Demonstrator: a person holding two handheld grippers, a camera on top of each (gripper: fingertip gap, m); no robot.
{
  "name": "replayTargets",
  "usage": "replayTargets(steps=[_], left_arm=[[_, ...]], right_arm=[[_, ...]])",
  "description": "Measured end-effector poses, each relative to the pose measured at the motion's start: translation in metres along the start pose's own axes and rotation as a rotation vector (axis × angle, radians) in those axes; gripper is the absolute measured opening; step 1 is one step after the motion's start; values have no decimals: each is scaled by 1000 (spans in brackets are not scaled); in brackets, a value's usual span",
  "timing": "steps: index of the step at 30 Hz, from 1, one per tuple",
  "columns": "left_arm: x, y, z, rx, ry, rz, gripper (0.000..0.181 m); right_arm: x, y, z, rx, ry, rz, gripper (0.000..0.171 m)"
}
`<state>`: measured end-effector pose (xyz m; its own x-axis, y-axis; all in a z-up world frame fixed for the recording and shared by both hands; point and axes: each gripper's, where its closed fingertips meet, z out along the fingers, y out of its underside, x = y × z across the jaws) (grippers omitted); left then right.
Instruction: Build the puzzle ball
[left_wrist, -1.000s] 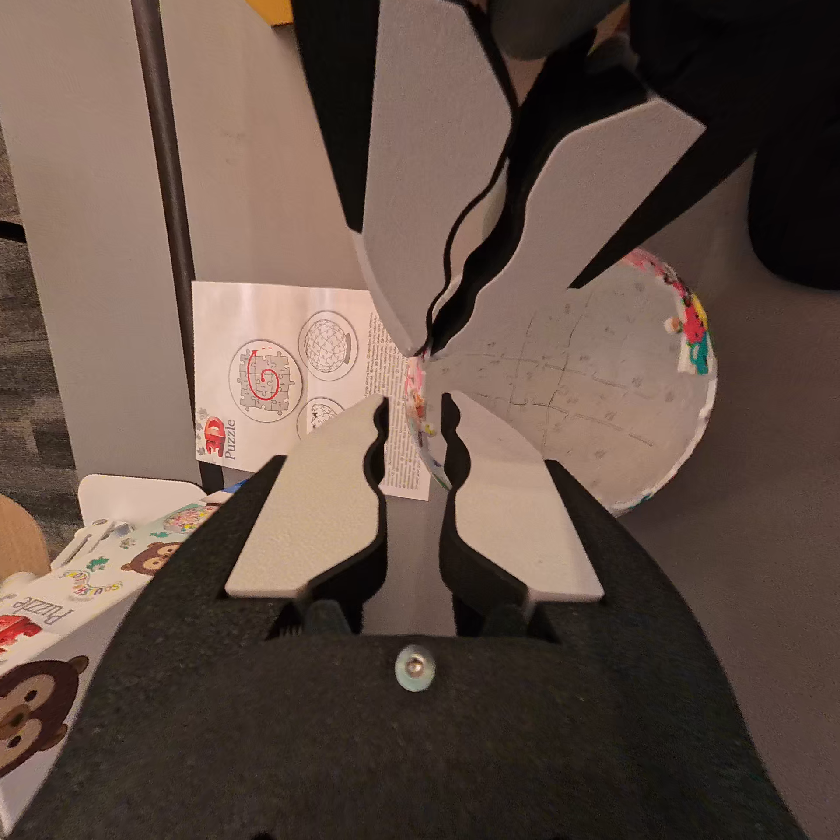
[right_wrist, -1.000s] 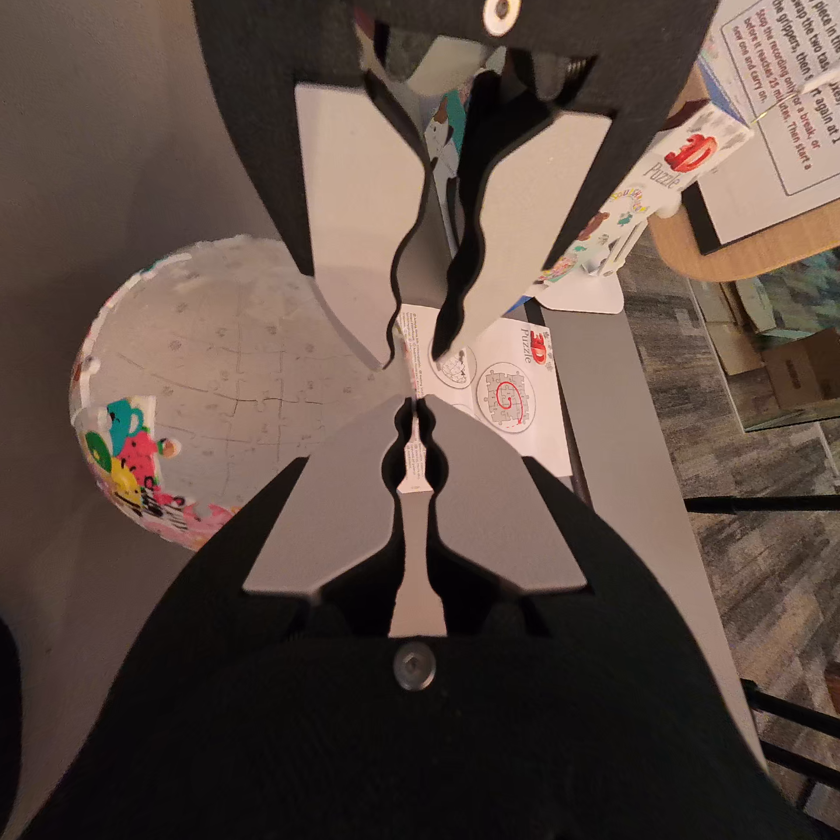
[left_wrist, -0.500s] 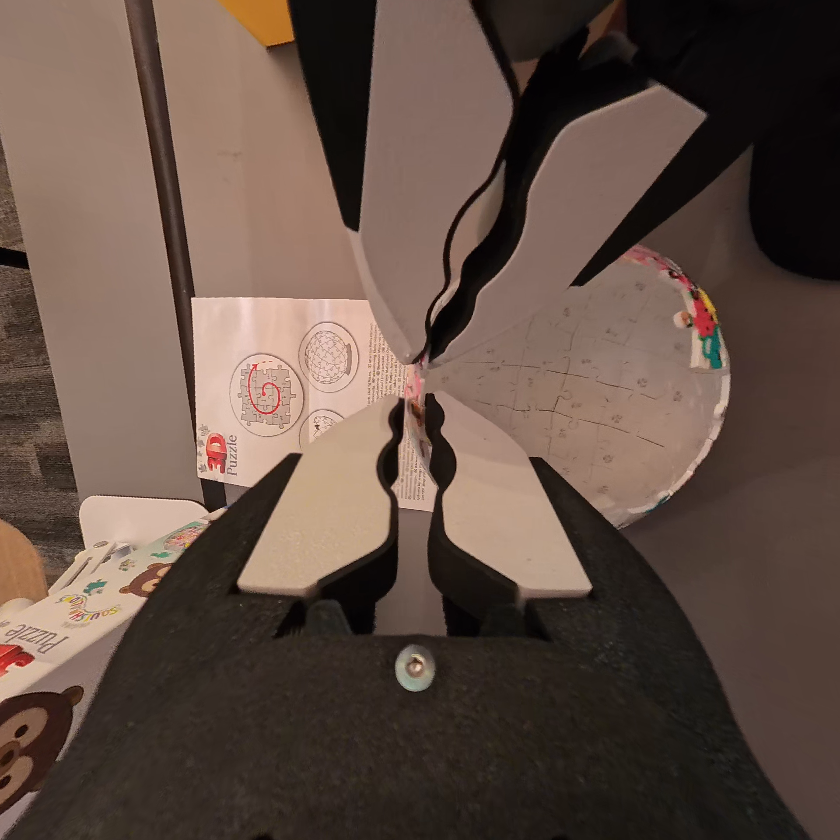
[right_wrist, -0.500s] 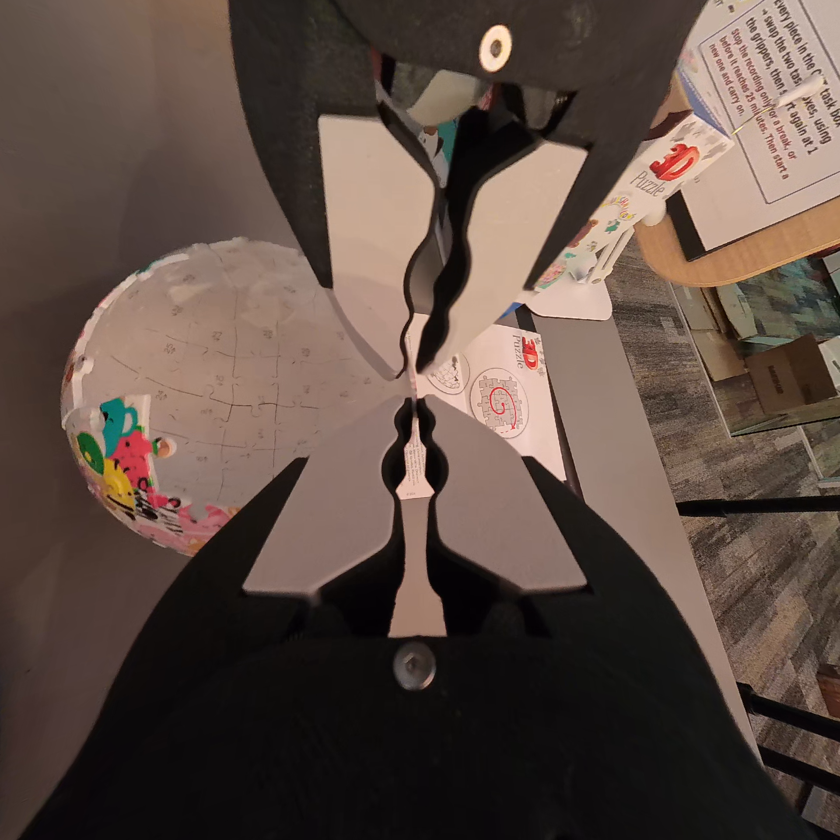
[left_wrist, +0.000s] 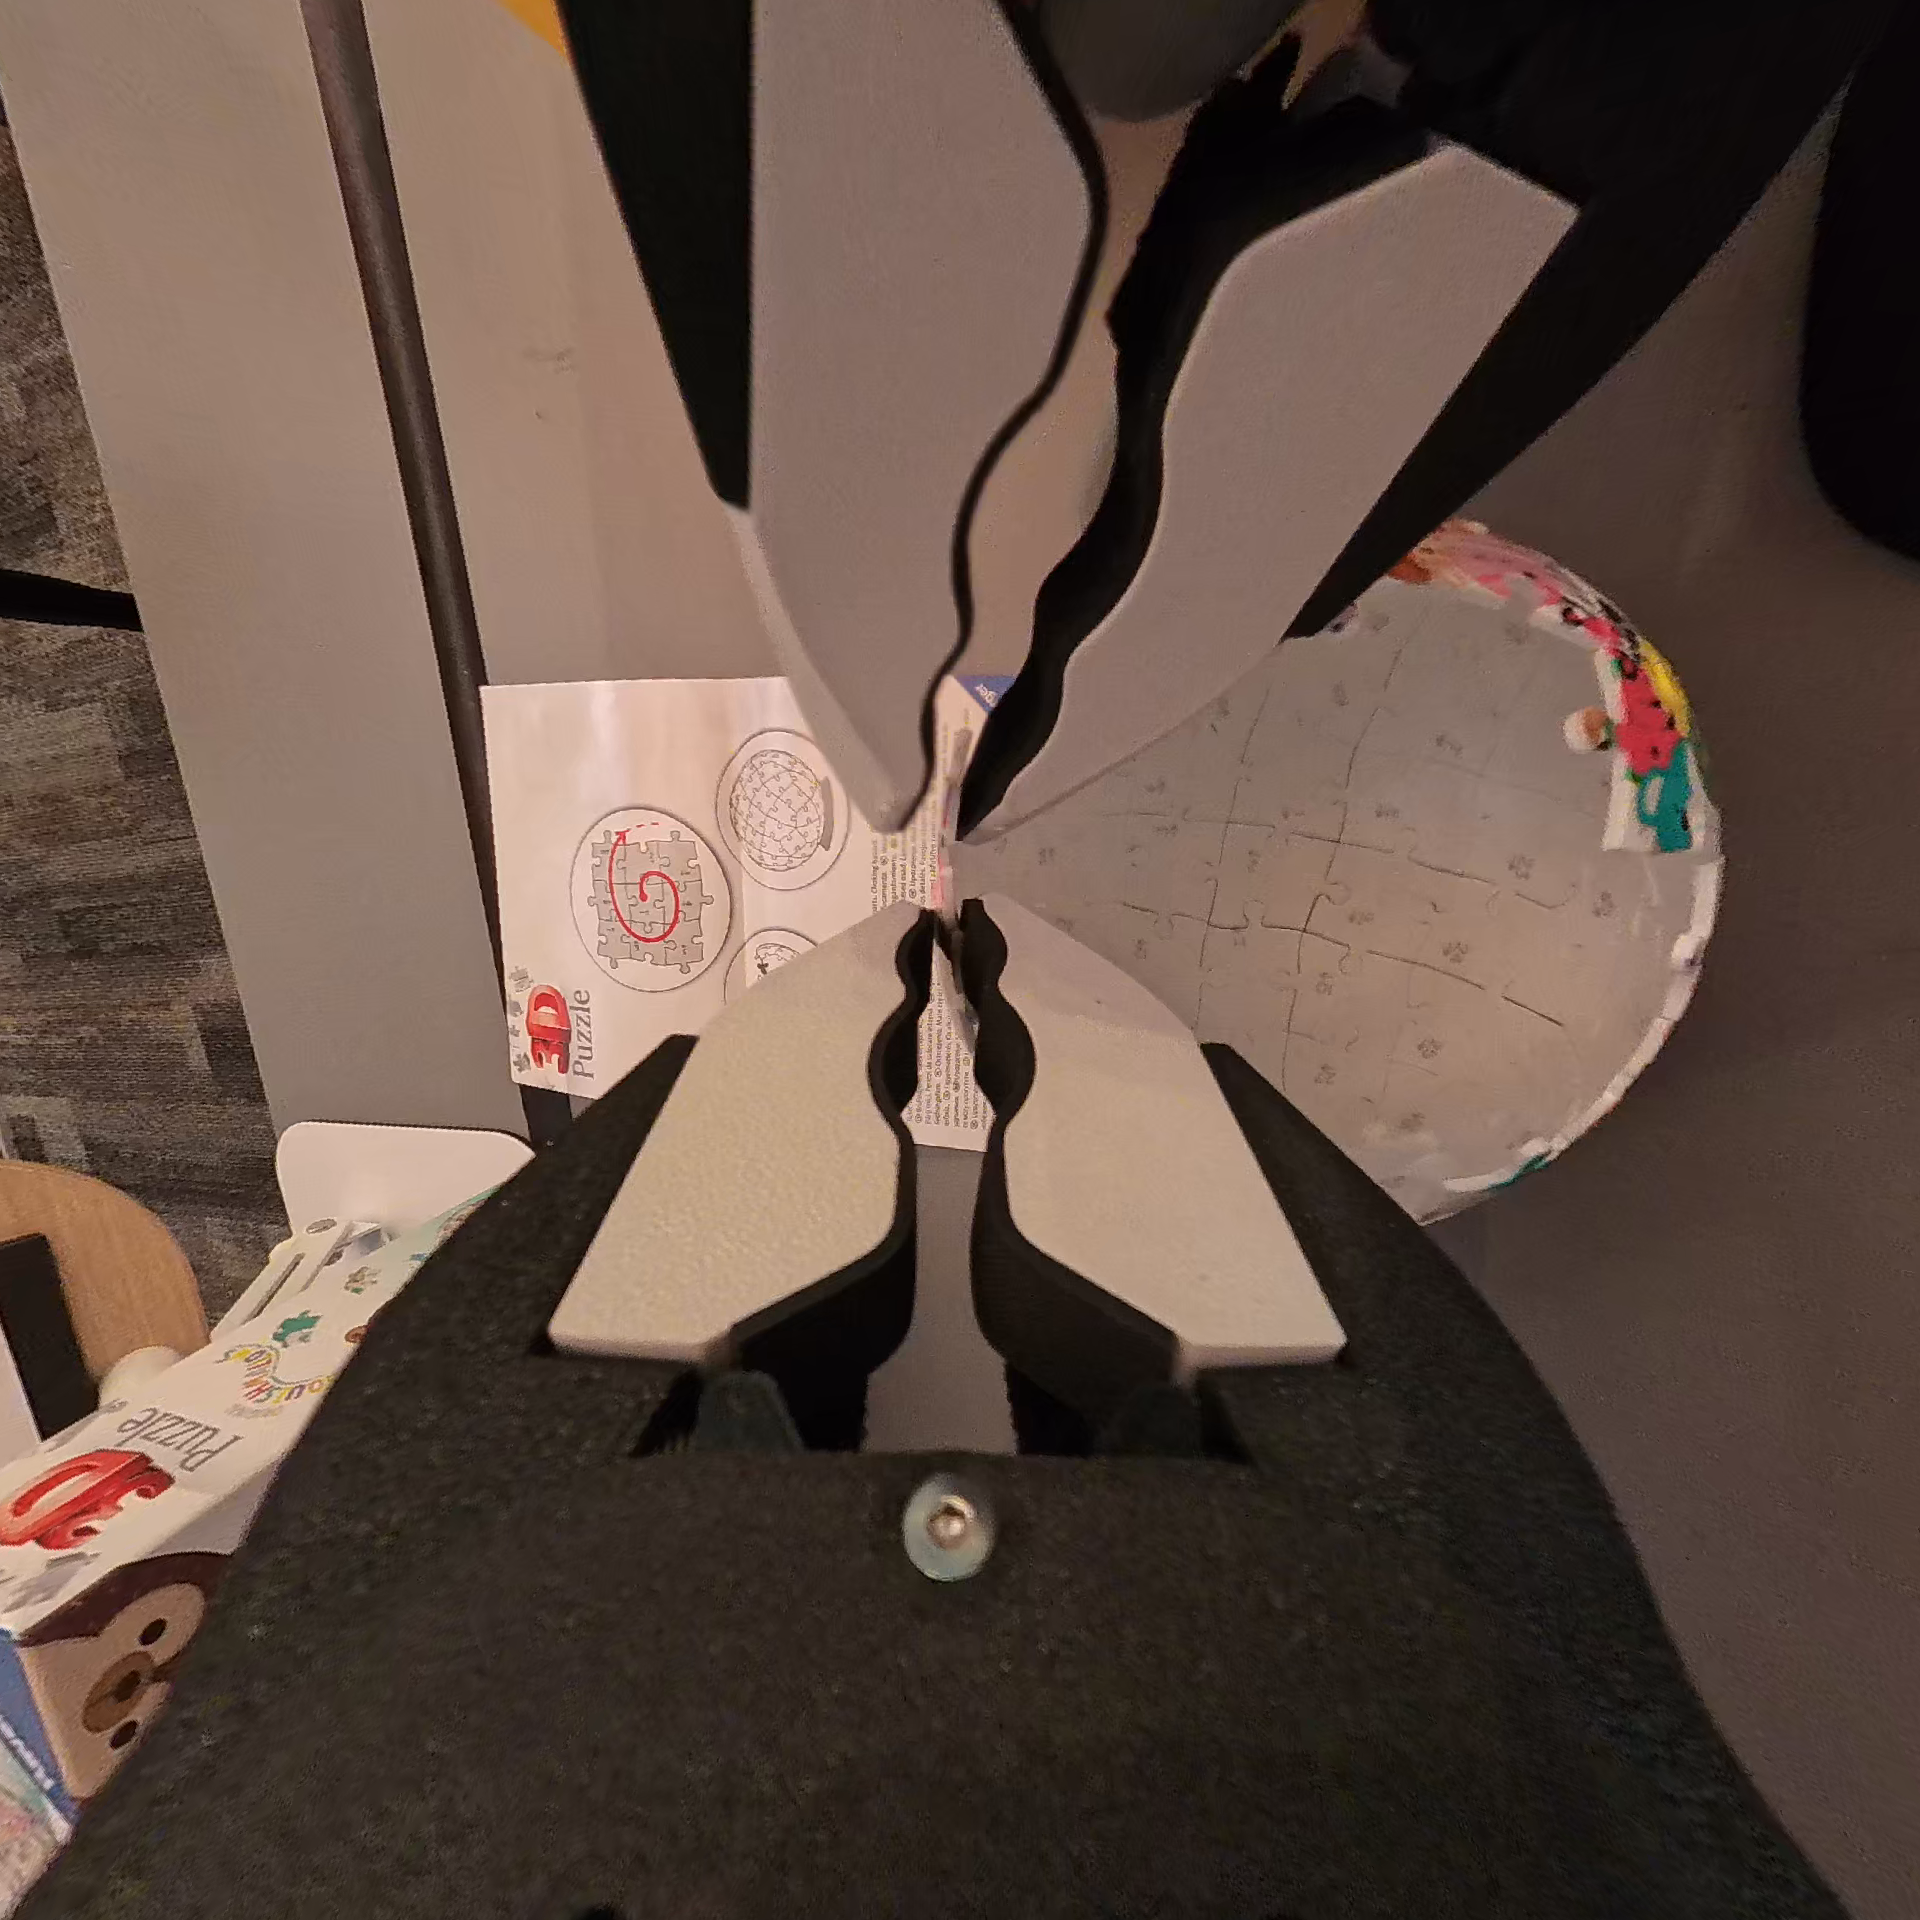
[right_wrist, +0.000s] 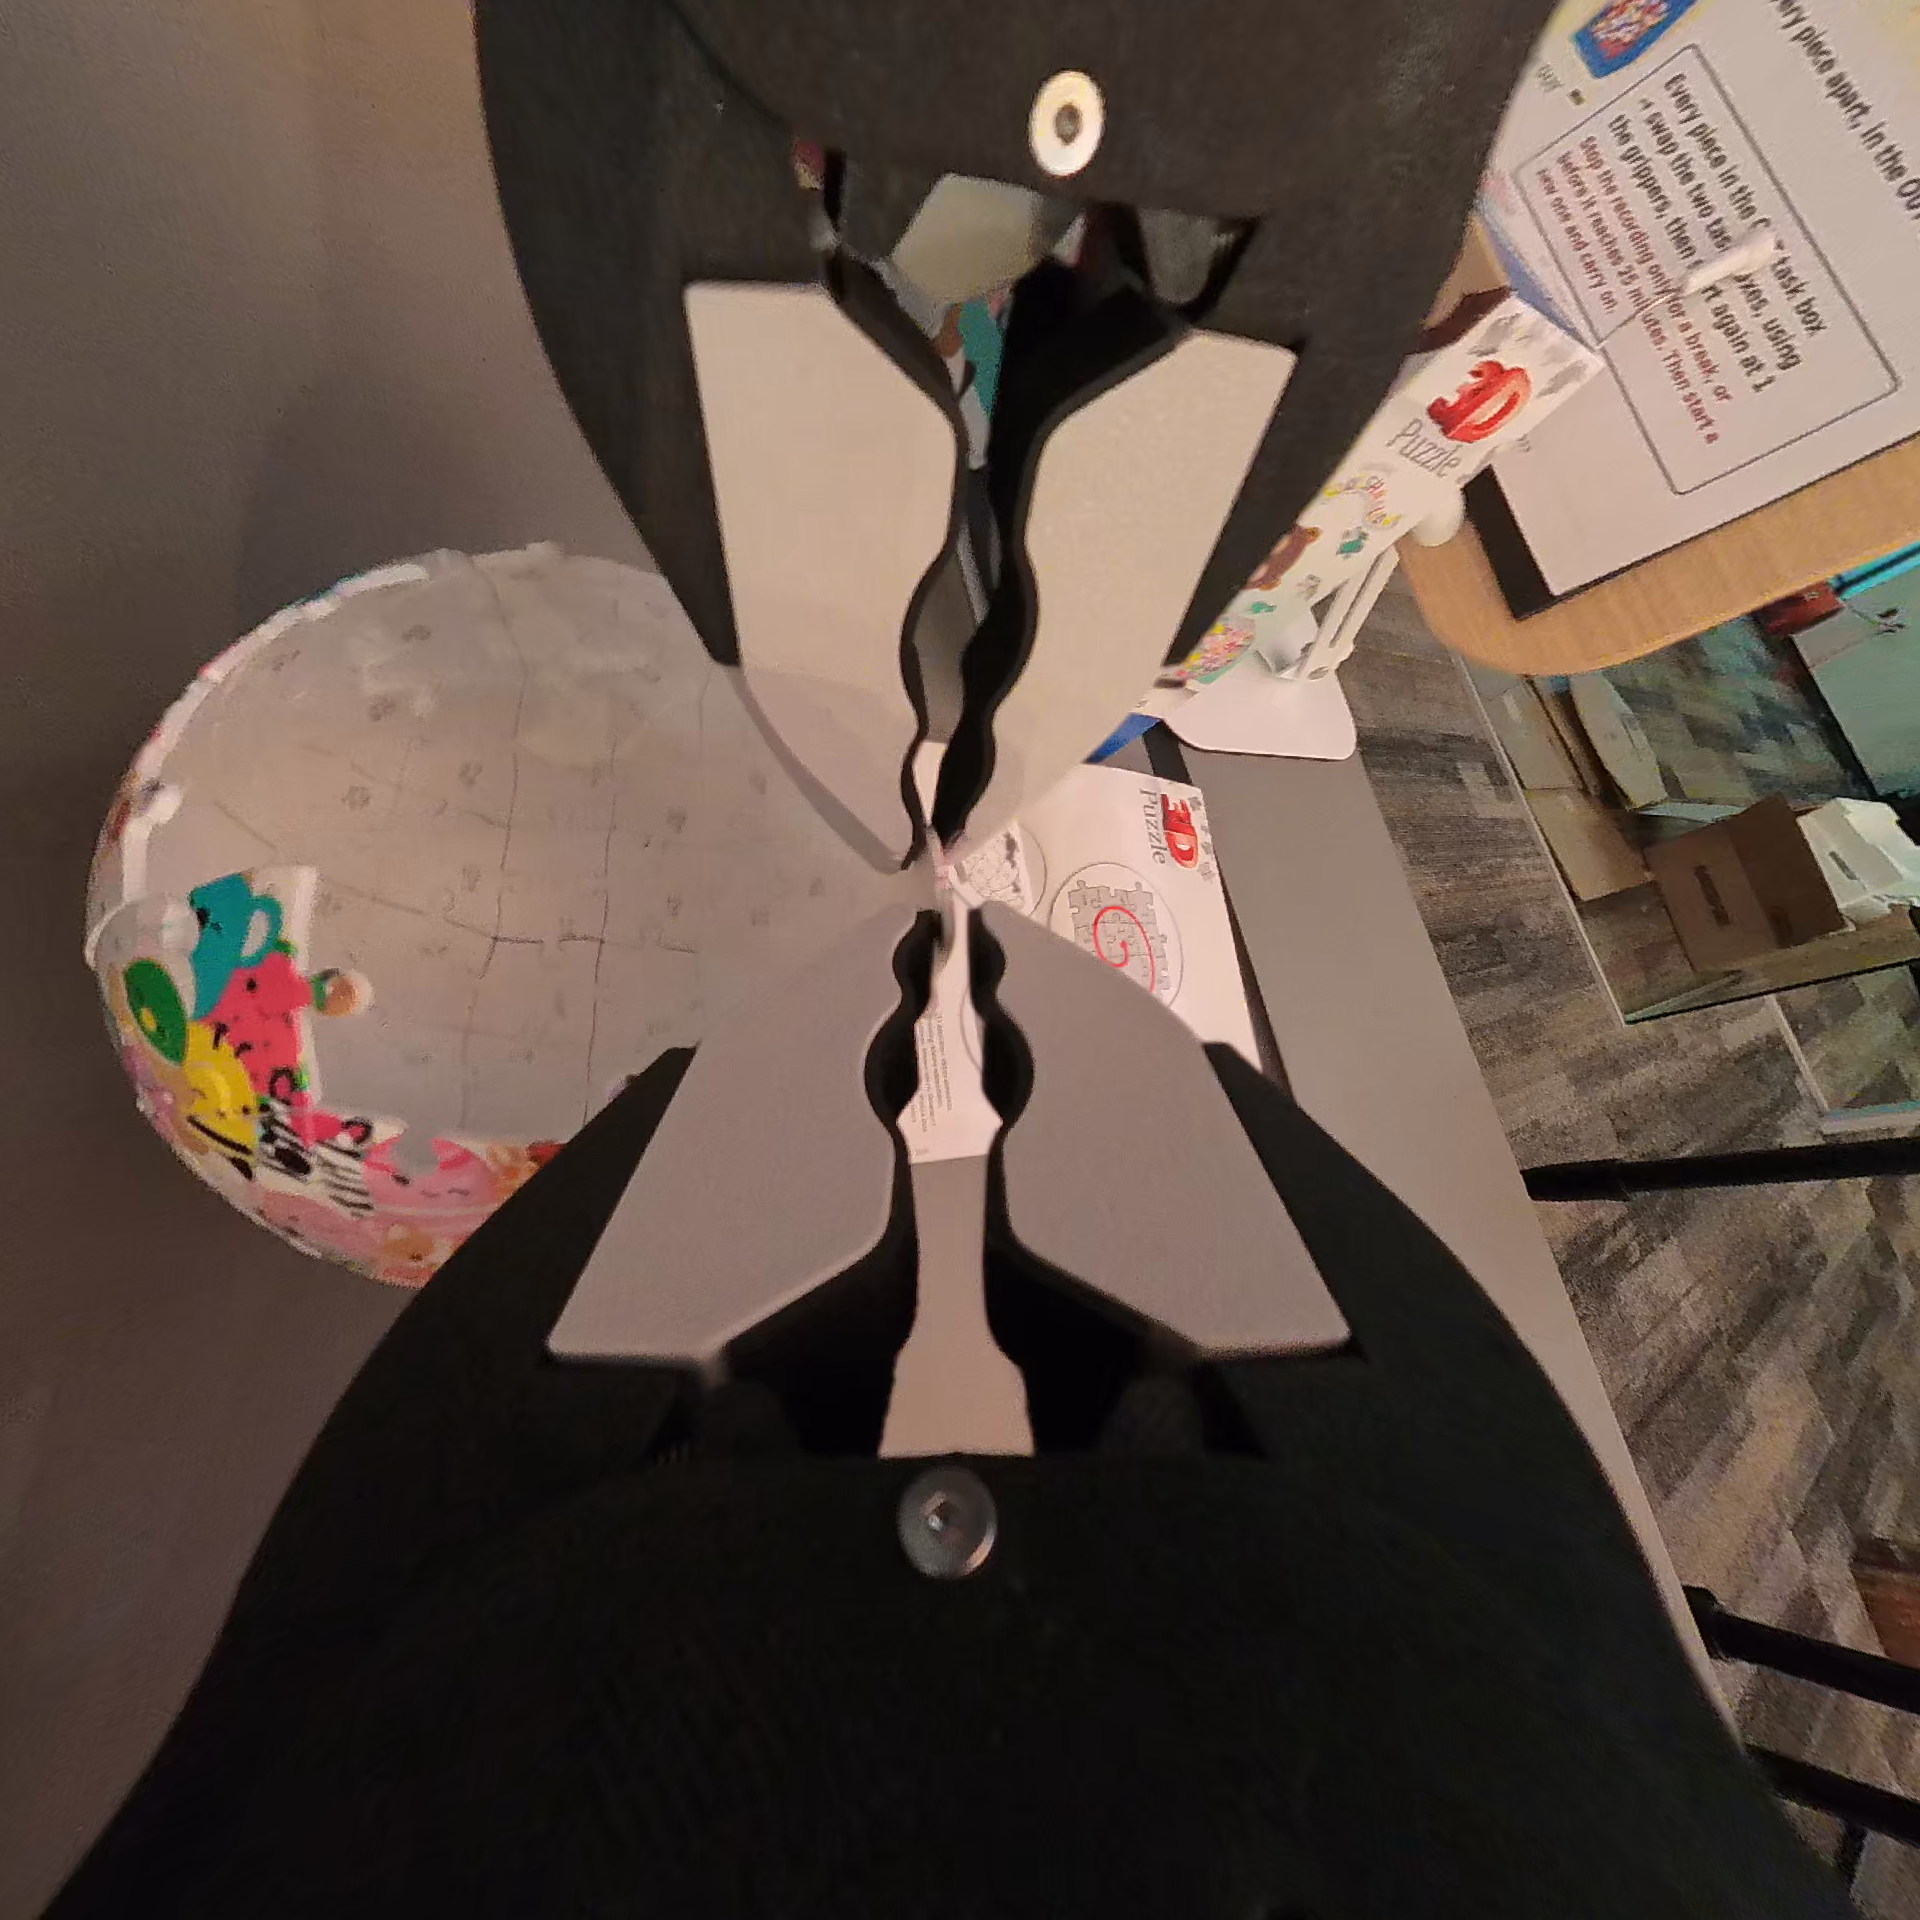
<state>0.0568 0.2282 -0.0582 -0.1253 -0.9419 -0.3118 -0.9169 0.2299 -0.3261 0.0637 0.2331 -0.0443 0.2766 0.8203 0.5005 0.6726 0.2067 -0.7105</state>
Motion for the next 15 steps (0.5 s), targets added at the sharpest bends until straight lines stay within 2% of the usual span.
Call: replayTargets(steps=[11,15], left_arm=[[0,0,1,-4,1,20,4],[0,1,1,-1,2,21,4]], right_arm=[[1,0,1,17,-75,149,13],[0,3,-2,-33,-120,192,18]])
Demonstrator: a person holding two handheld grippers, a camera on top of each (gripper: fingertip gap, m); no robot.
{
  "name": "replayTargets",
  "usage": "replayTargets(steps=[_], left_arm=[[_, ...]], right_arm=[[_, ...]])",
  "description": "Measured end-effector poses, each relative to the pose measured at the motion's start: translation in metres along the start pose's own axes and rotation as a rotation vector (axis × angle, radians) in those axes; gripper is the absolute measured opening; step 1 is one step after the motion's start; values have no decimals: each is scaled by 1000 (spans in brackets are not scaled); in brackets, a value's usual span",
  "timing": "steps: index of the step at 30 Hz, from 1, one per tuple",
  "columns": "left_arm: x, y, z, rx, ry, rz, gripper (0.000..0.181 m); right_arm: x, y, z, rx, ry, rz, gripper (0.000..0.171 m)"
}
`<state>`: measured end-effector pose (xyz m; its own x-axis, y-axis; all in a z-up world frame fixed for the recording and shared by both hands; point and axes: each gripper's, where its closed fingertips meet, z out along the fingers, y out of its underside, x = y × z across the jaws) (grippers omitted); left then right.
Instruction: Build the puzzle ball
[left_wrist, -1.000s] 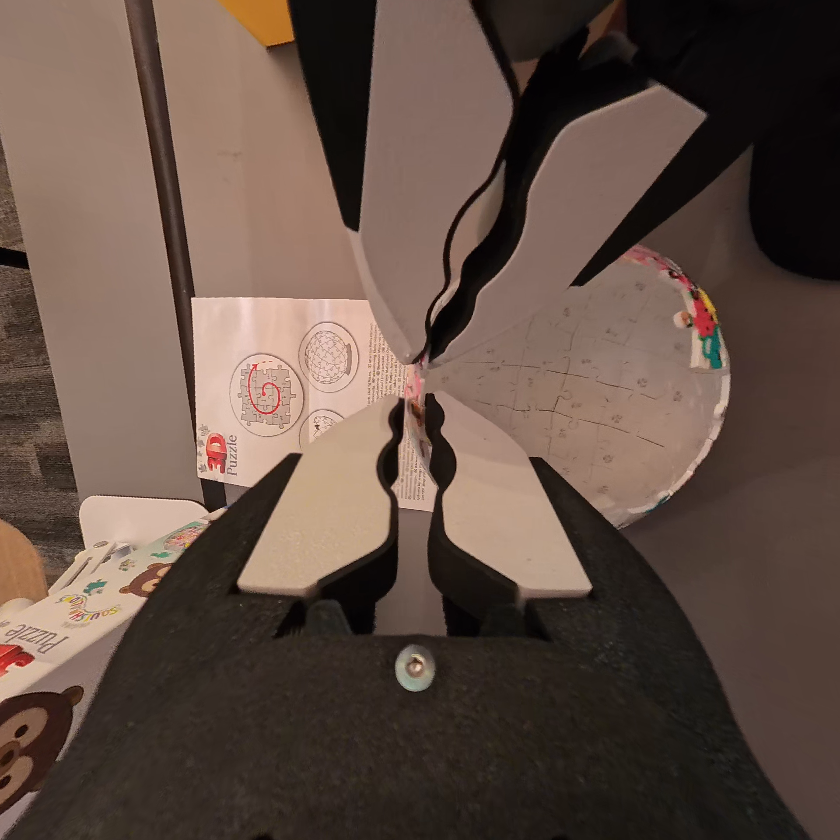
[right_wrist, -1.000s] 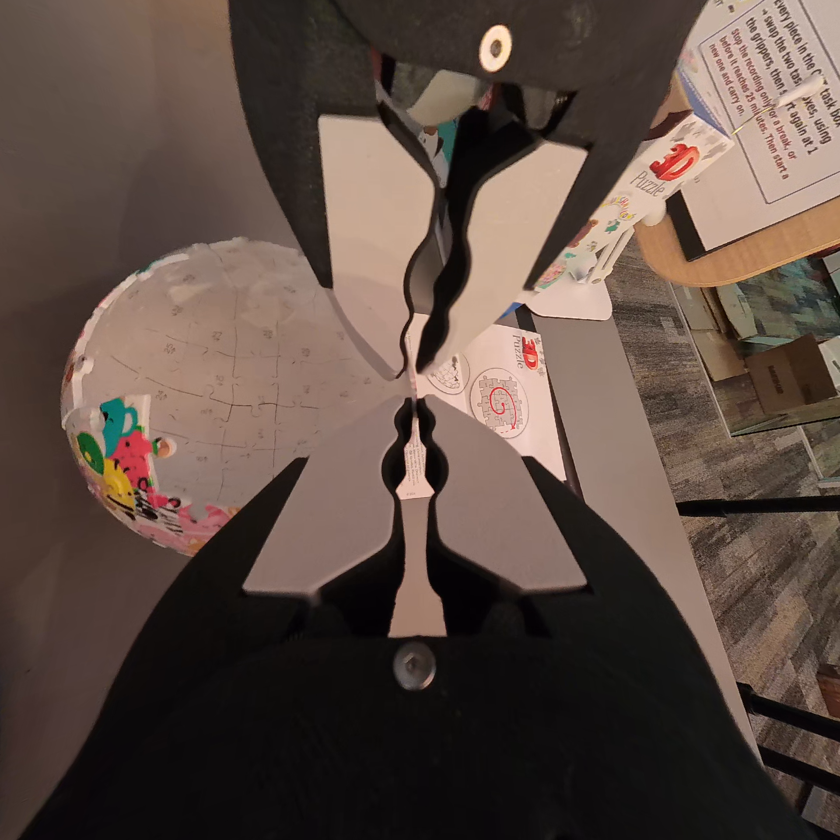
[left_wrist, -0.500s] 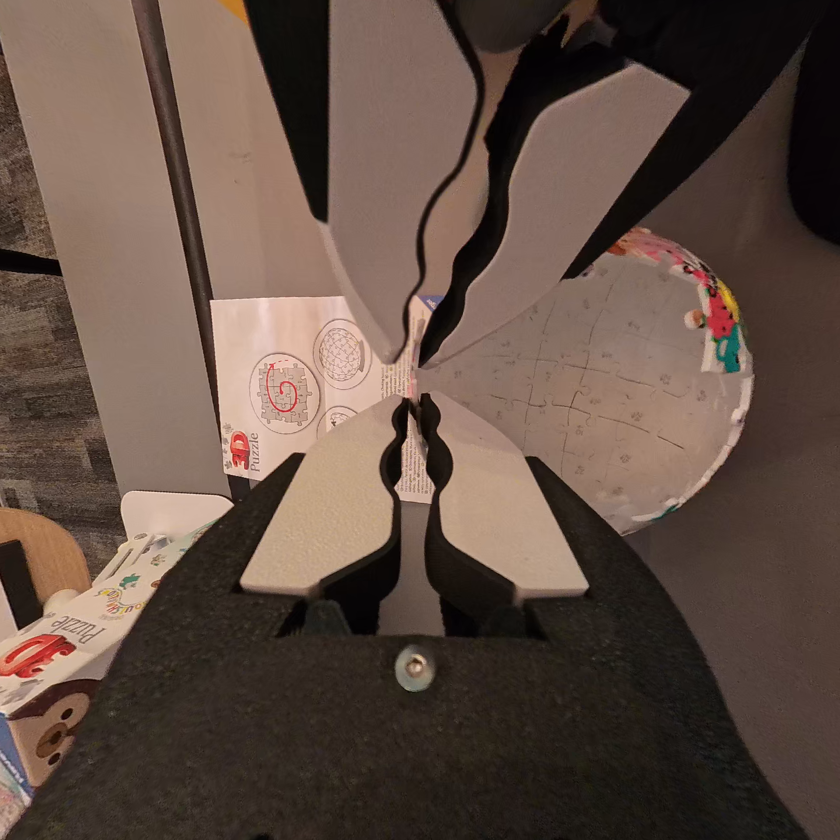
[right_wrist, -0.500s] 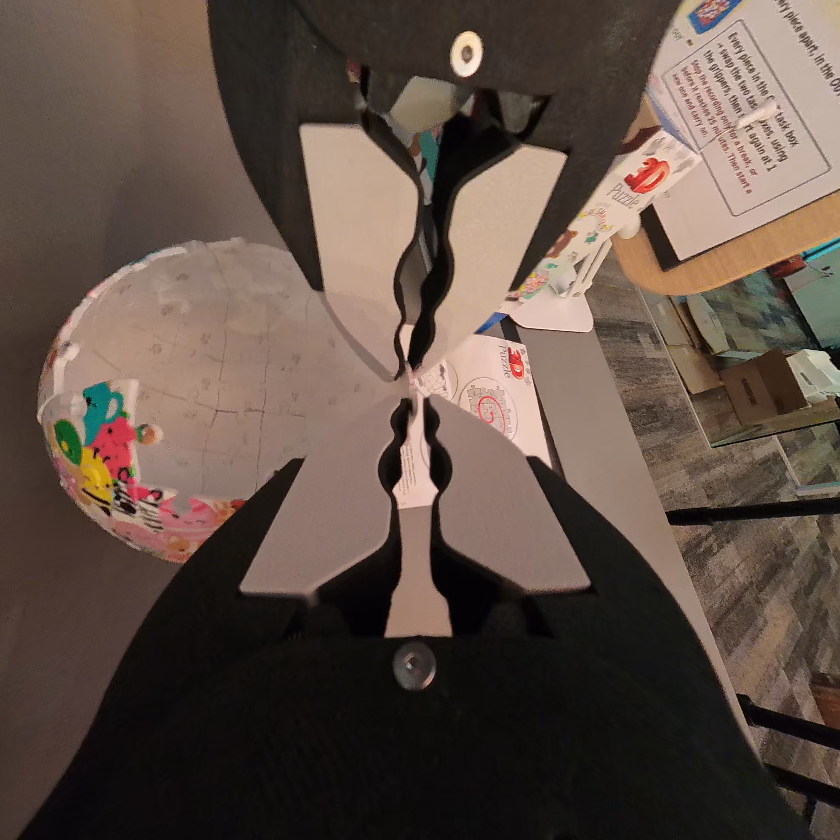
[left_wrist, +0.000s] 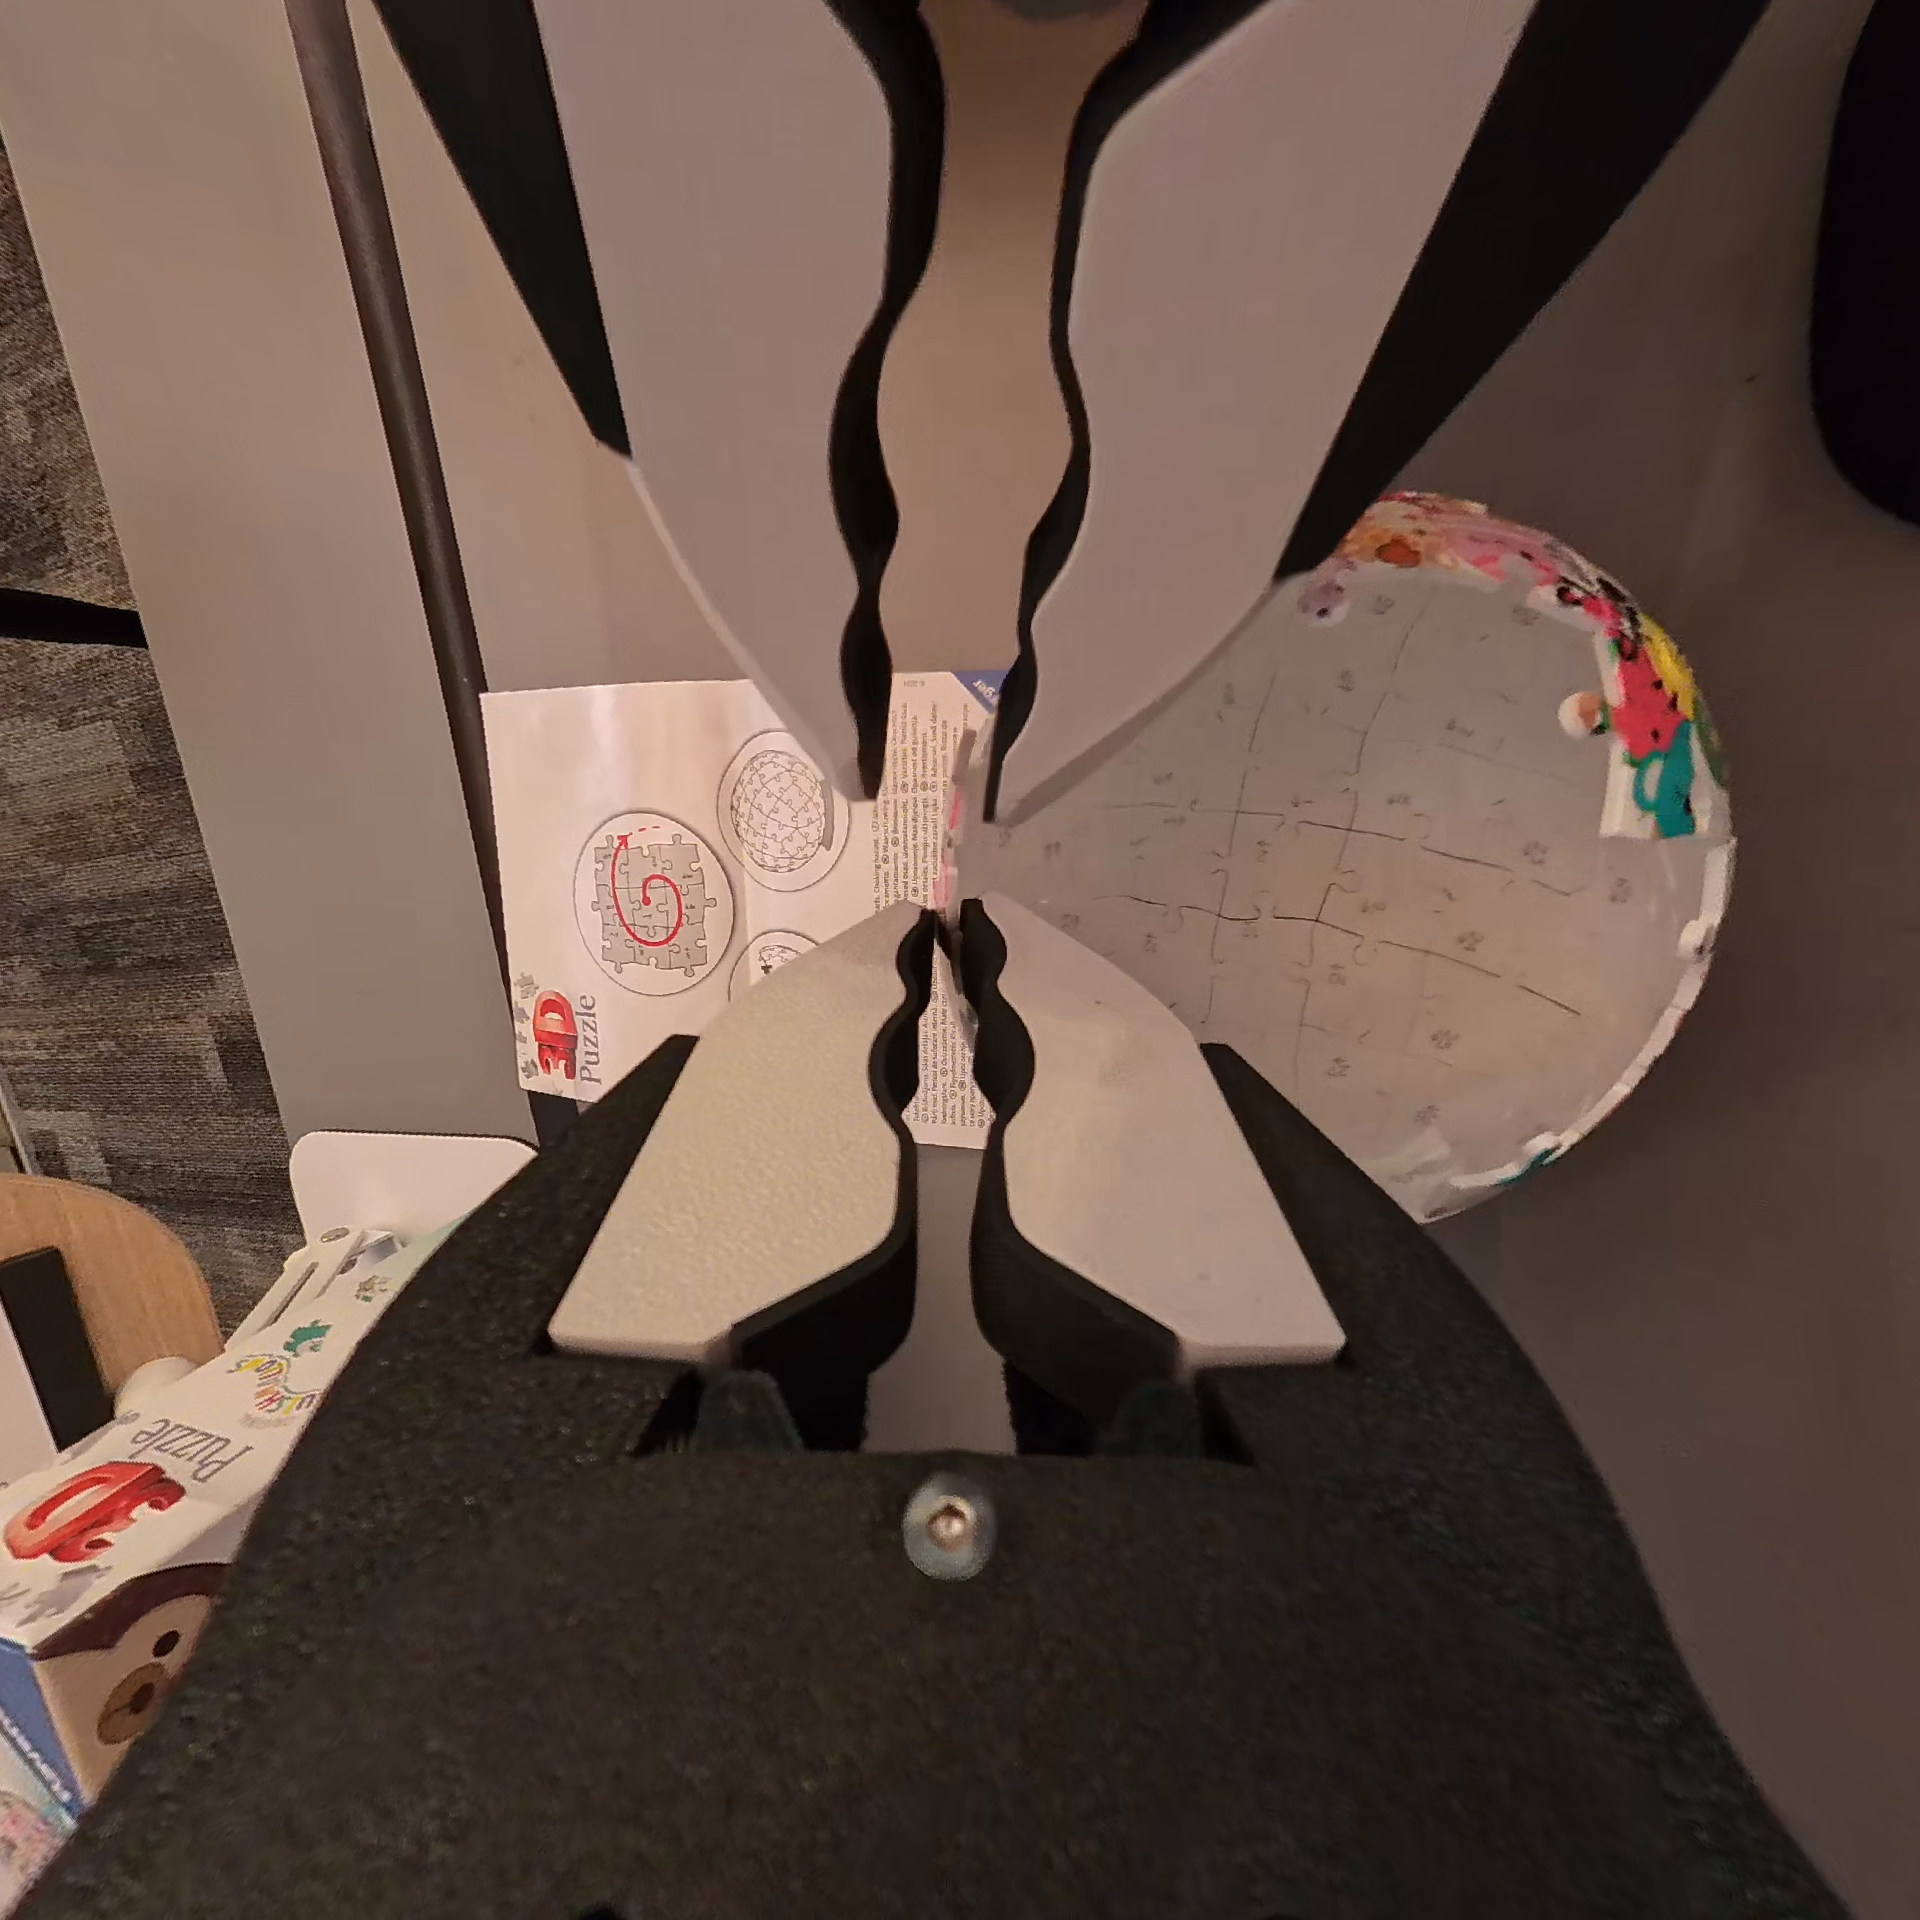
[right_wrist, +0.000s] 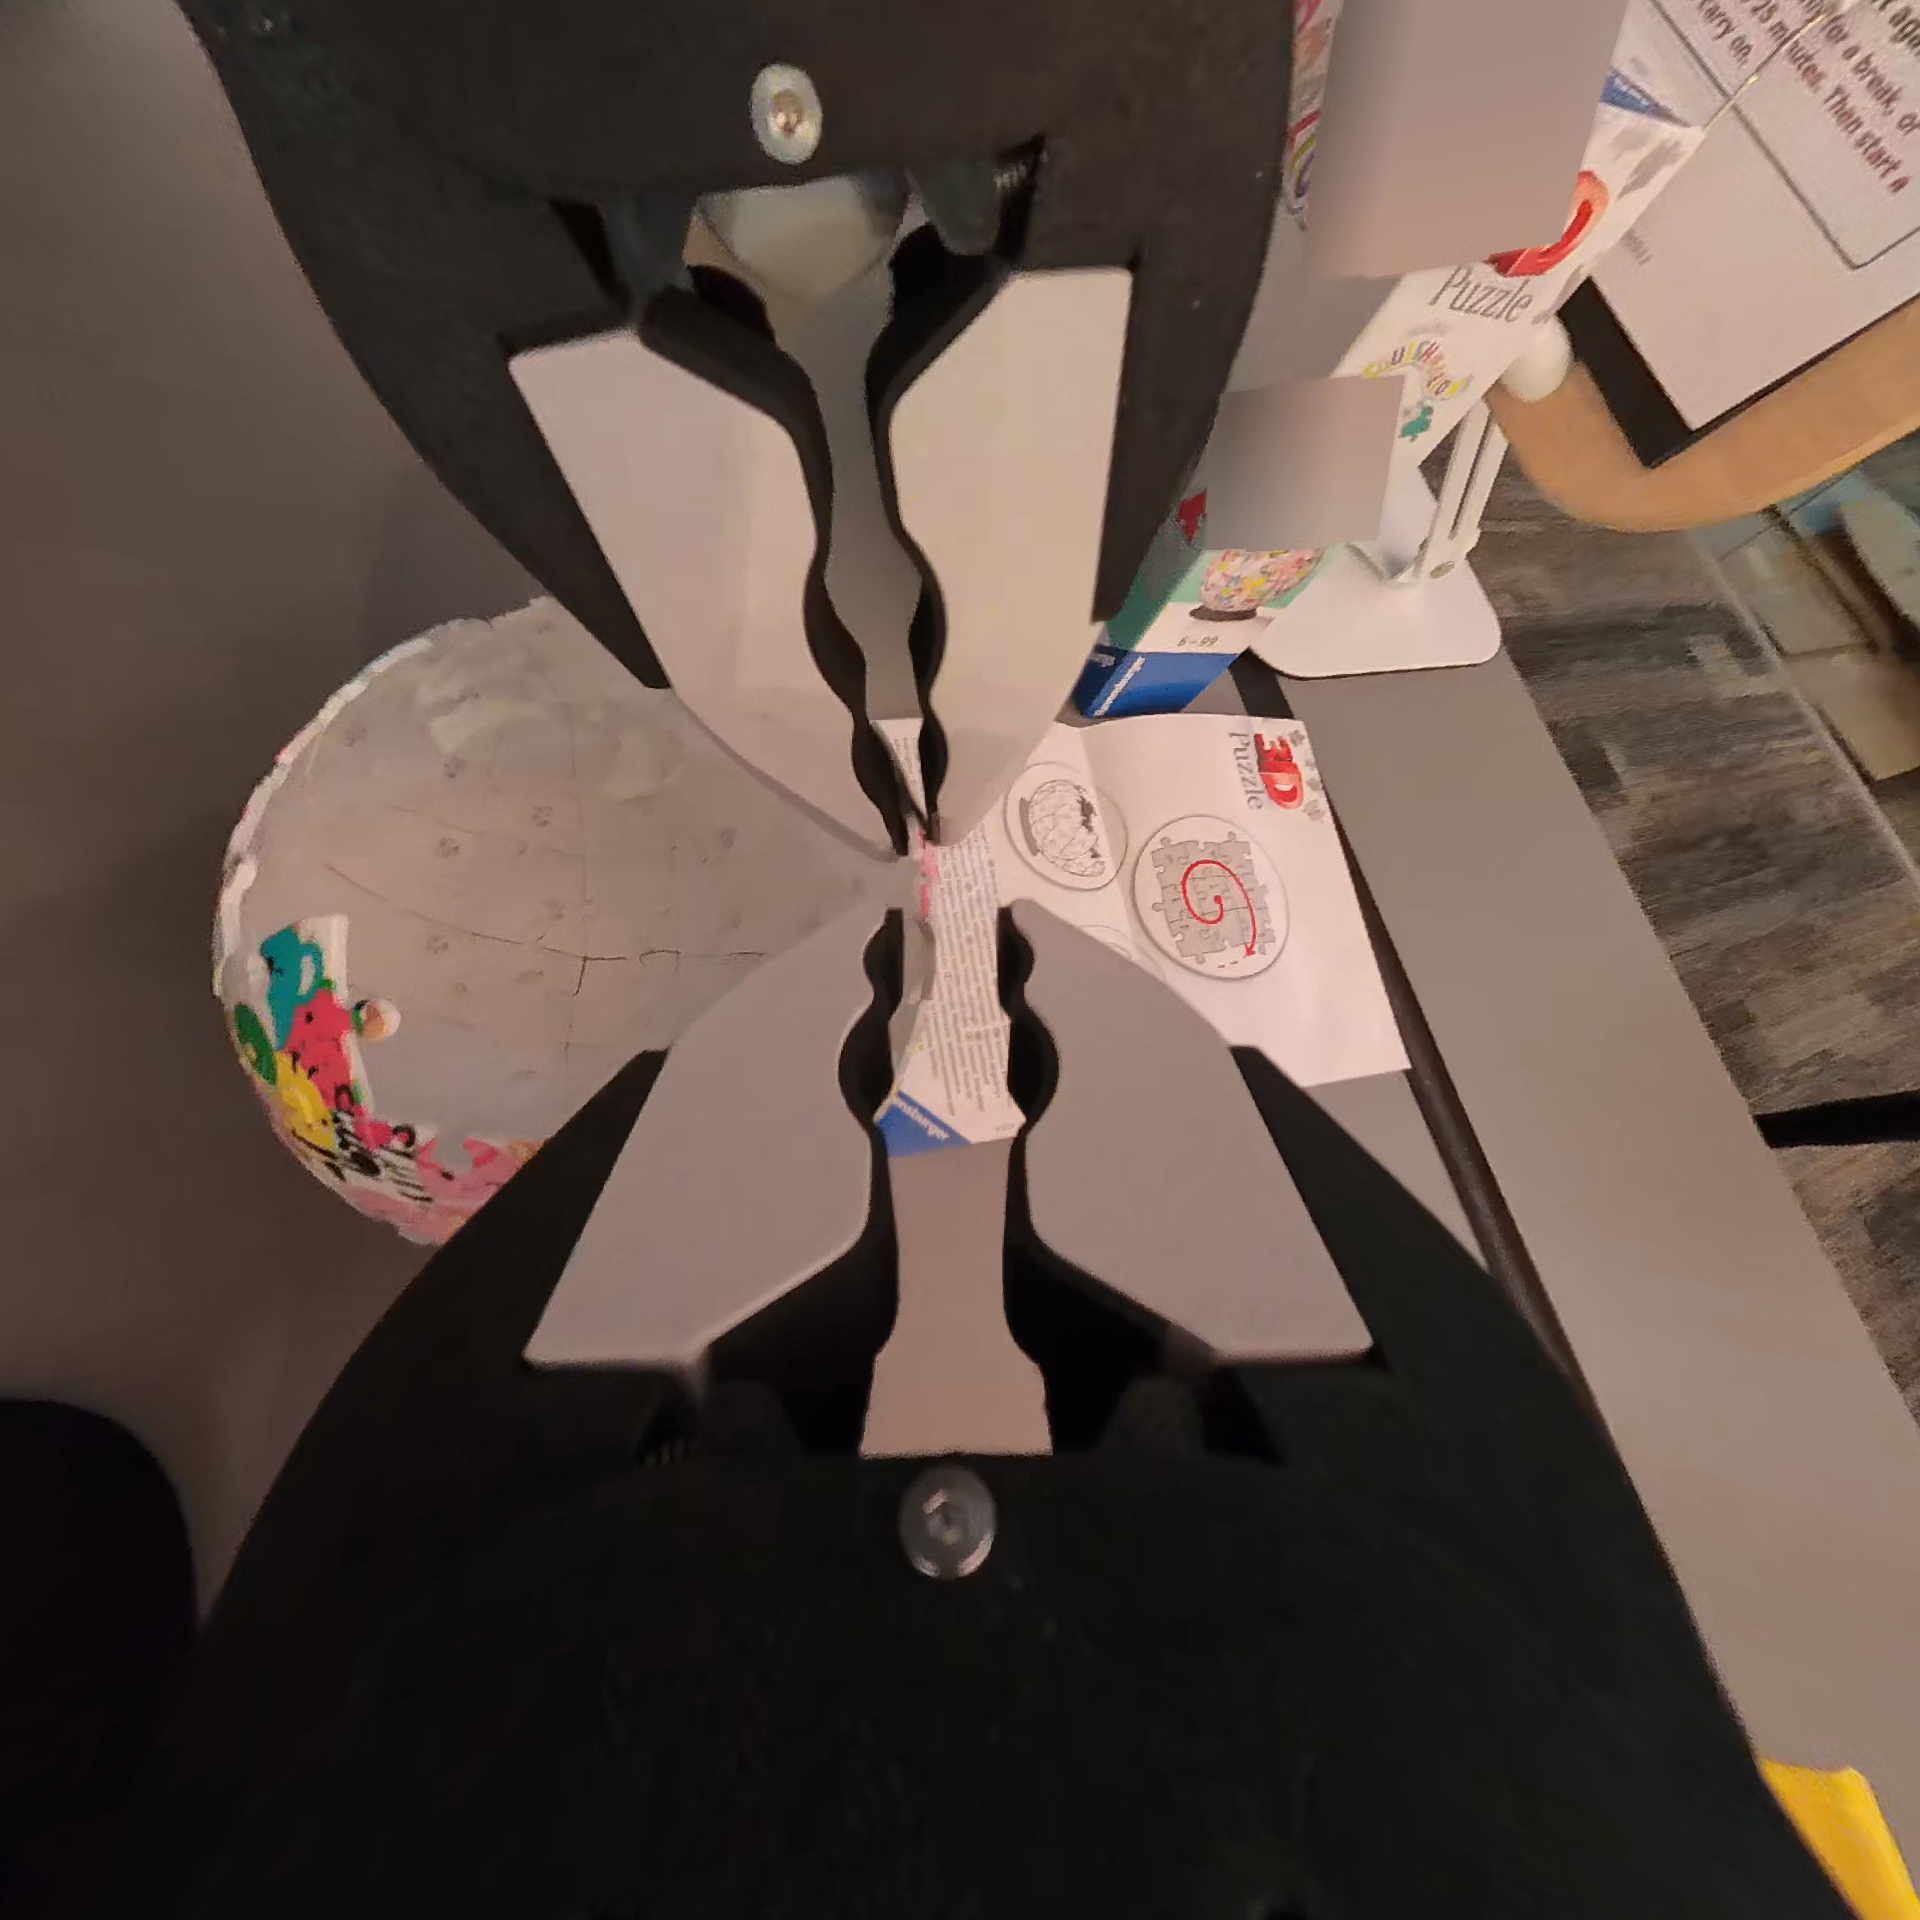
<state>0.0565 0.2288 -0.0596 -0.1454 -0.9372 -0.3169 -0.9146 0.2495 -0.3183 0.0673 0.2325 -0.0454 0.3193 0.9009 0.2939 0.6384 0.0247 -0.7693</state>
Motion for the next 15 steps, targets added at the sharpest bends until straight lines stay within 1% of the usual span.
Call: replayTargets(steps=[5,7,12,15], left_arm=[[0,0,0,-2,-1,4,4],[0,0,0,-5,-2,7,4],[0,0,1,-11,1,5,5],[-1,0,1,-16,-1,8,4]], right_arm=[[0,-3,-5,21,-104,219,22],[0,-1,-5,-3,-127,278,24],[-4,17,3,-166,-129,301,28],[-1,17,7,-193,-117,320,26]])
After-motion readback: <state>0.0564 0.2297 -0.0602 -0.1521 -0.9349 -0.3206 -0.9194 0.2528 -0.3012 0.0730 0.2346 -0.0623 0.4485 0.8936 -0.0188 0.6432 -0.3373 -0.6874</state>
